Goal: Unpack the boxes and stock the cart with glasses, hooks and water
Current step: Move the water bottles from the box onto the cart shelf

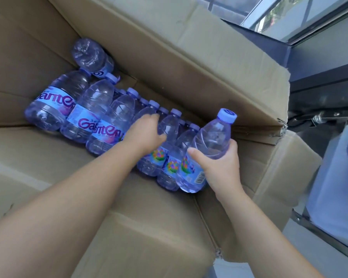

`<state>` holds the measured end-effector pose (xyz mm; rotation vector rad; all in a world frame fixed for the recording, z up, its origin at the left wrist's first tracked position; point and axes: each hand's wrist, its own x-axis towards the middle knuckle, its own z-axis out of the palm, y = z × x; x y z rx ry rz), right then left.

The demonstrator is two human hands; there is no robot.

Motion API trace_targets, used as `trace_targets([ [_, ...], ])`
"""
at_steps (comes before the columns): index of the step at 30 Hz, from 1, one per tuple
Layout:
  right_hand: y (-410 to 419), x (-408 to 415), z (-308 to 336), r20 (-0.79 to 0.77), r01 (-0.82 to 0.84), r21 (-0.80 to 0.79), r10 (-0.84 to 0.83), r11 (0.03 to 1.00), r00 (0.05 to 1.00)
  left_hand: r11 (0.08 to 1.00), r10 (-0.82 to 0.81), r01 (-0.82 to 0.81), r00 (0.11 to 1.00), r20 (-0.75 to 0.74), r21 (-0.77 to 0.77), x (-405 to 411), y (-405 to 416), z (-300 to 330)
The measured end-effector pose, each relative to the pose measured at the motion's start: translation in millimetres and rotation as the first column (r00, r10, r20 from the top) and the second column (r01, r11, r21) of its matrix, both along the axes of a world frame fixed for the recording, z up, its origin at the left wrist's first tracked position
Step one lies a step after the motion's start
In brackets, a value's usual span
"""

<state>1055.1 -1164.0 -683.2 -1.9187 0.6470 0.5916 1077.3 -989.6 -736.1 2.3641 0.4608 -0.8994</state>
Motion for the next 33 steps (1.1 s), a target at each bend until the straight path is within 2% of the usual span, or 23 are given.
trace_targets([
  [1, -1.7, -3.0, -0.9, 0.001, 0.006, -0.008, -0.006, 1.0, 1.0, 0.997, -0.079, 0.08, 0.997, -0.006, 0.019, 7.1, -8.5, -10.7],
  [3, -3.8, -9.1, -2.2, 0.004, 0.001, -0.006, -0.001, 1.0, 1.0, 0.993, -0.114, 0.115, 0.993, -0.044, 0.024, 14.7, -27.4, -33.3],
  [7, -6.2, -19.1, -5.8, -0.011, -0.009, 0.028, 0.009, 1.0, 1.0, 0.99, -0.061, 0.071, 0.995, -0.082, 0.125, 9.9, -57.0, -56.1],
  [11, -6.2, -22.9, -6.4, -0.022, 0.007, 0.052, -0.006, 0.999, 1.0, 0.964, -0.007, 0.016, 0.999, -0.037, 0.264, 9.5, -61.7, -56.1],
  [13, -5.6, -23.1, -3.6, -0.022, 0.002, 0.058, -0.001, 0.998, 1.0, 0.965, 0.037, -0.016, 0.997, -0.075, 0.261, 11.8, -55.3, -49.6],
  [16, -5.9, -21.7, 4.1, -0.012, -0.01, 0.049, 0.011, 0.999, 1.0, 0.974, 0.134, -0.125, 0.99, -0.034, 0.191, 1.8, -50.5, -34.6],
  [19, -5.8, -23.2, 15.8, -0.004, -0.03, 0.014, 0.03, 0.999, 1.0, 0.973, 0.233, -0.232, 0.972, 0.044, -0.012, -25.7, -52.4, -13.8],
  [21, -3.9, -27.8, 30.4, -0.009, -0.038, -0.001, 0.038, 0.999, 0.999, 0.965, 0.256, -0.248, 0.962, 0.093, -0.084, -44.5, -50.8, 8.5],
  [25, 0.3, -41.3, 69.8, -0.007, -0.028, 0.03, 0.028, 0.999, 1.0, 0.899, 0.431, -0.395, 0.874, 0.225, -0.191, -57.0, -38.6, 71.3],
  [30, -3.8, -60.6, 131.3, 0.044, 0.012, 0.072, -0.015, 0.997, 0.999, 0.885, 0.455, -0.377, 0.826, 0.333, -0.274, -66.1, -37.7, 167.1],
  [33, -16.6, -75.8, 176.3, 0.092, 0.06, 0.072, -0.067, 0.996, 0.993, 0.897, 0.425, -0.328, 0.826, 0.371, -0.296, -80.5, -48.0, 219.5],
])
